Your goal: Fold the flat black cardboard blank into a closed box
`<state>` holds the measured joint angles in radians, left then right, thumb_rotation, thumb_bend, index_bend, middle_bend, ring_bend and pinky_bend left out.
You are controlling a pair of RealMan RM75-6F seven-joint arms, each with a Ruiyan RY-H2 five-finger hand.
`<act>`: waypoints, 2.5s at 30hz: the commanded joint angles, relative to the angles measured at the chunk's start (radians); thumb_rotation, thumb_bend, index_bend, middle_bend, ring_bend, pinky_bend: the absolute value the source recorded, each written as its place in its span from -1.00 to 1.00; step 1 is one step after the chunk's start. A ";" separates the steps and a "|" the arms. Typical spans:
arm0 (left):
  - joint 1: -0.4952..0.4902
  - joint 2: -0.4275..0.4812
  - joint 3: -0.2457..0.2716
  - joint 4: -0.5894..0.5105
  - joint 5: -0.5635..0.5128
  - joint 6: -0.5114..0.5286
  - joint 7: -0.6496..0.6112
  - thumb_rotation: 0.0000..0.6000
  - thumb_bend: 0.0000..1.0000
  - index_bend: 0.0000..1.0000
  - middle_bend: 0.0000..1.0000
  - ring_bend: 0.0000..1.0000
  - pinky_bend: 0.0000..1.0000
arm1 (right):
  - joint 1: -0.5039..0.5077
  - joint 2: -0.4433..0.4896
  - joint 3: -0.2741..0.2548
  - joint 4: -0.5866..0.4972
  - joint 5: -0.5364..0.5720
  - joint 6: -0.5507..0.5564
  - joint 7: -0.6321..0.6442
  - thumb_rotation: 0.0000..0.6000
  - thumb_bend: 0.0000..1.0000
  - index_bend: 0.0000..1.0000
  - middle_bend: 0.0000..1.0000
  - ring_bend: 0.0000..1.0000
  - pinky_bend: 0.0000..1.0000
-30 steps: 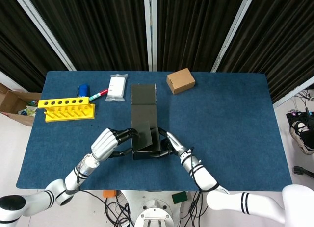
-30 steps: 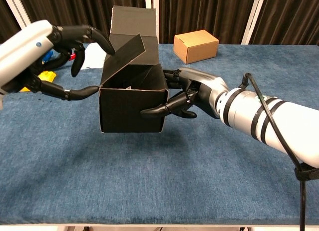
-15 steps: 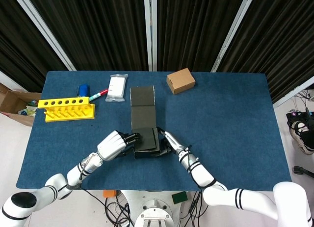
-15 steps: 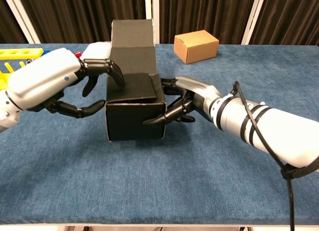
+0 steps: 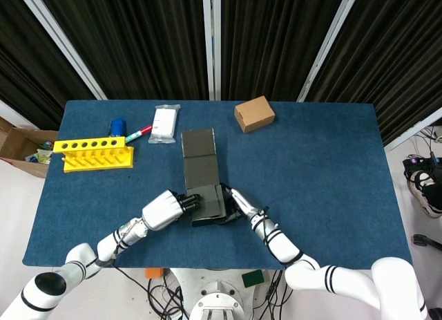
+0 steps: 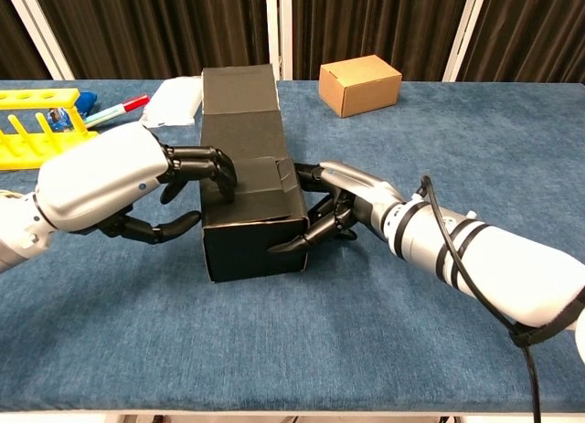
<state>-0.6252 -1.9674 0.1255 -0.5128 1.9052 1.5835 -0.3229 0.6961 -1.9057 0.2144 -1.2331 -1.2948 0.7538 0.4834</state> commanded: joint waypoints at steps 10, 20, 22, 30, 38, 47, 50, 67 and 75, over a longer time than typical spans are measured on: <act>-0.019 0.034 0.034 -0.034 0.011 -0.008 0.085 1.00 -0.69 -0.01 -0.03 0.37 0.93 | -0.013 -0.003 -0.029 0.026 -0.041 0.032 0.049 1.00 -0.53 -0.10 -0.31 0.57 0.99; -0.038 0.074 0.041 -0.099 0.007 -0.034 0.146 1.00 -0.71 0.08 0.02 0.41 0.93 | -0.012 0.003 -0.034 0.017 -0.051 0.041 0.060 1.00 -0.53 -0.12 -0.32 0.57 0.99; -0.044 0.082 0.049 -0.112 0.010 -0.055 0.167 1.00 -0.71 0.04 -0.03 0.41 0.93 | -0.012 0.004 -0.035 0.015 -0.052 0.042 0.061 1.00 -0.53 -0.12 -0.32 0.57 0.99; -0.062 0.114 0.052 -0.179 -0.004 -0.137 0.236 1.00 -0.72 0.14 -0.04 0.43 0.93 | -0.013 0.006 -0.040 0.009 -0.055 0.049 0.064 1.00 -0.53 -0.12 -0.32 0.57 0.99; -0.065 0.105 0.051 -0.160 0.009 -0.107 0.254 1.00 -0.71 0.54 0.36 0.49 0.93 | -0.015 0.008 -0.045 -0.001 -0.064 0.062 0.069 1.00 -0.53 -0.12 -0.32 0.57 0.99; -0.053 0.094 0.040 -0.138 -0.002 -0.063 0.230 1.00 -0.75 -0.02 -0.04 0.46 0.91 | -0.017 0.010 -0.037 -0.016 -0.063 0.082 0.067 1.00 -0.53 -0.12 -0.32 0.57 0.99; -0.042 0.098 0.028 -0.156 -0.021 -0.058 0.221 1.00 -0.81 -0.35 -0.31 0.41 0.92 | -0.017 0.011 -0.025 -0.018 -0.052 0.086 0.064 1.00 -0.53 -0.13 -0.33 0.57 0.99; 0.049 0.111 -0.052 -0.176 -0.138 0.030 0.059 0.95 -0.91 -0.73 -0.61 0.34 0.95 | 0.058 -0.067 0.085 0.116 0.074 0.037 -0.040 1.00 -0.65 -0.48 -0.52 0.53 0.94; 0.092 0.163 -0.073 -0.353 -0.235 -0.063 -0.146 0.76 -0.91 -0.73 -0.67 0.34 0.96 | 0.058 -0.082 0.080 0.120 0.086 0.031 -0.051 1.00 -0.95 -0.95 -0.82 0.42 0.88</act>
<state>-0.5501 -1.8269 0.0621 -0.8107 1.7039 1.5561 -0.4177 0.7584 -1.9915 0.2993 -1.1065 -1.2070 0.7845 0.4315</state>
